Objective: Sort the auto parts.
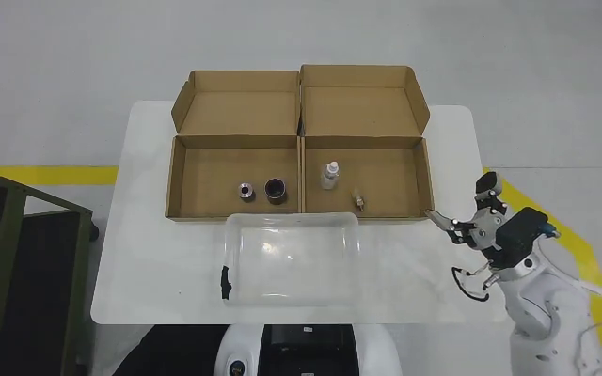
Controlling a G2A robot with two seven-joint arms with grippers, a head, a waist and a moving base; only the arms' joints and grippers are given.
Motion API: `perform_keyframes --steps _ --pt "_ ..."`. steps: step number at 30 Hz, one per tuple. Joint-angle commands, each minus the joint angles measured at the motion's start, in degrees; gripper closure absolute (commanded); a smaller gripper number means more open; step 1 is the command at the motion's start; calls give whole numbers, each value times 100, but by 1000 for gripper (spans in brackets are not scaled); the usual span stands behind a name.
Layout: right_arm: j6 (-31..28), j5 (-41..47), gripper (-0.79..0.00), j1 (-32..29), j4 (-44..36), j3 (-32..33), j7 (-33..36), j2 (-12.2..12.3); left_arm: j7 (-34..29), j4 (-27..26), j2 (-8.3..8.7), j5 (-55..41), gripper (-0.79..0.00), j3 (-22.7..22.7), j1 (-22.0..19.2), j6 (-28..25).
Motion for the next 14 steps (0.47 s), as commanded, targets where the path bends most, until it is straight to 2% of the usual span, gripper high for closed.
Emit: perform_keyframes --steps 1,14 --pt "-11 24 -785 -5 0 1 16 14 0 0 0 0 -785 0 0 0" --pt "-26 58 -785 1 27 4 35 32 0 0 0 0 -785 0 0 0"
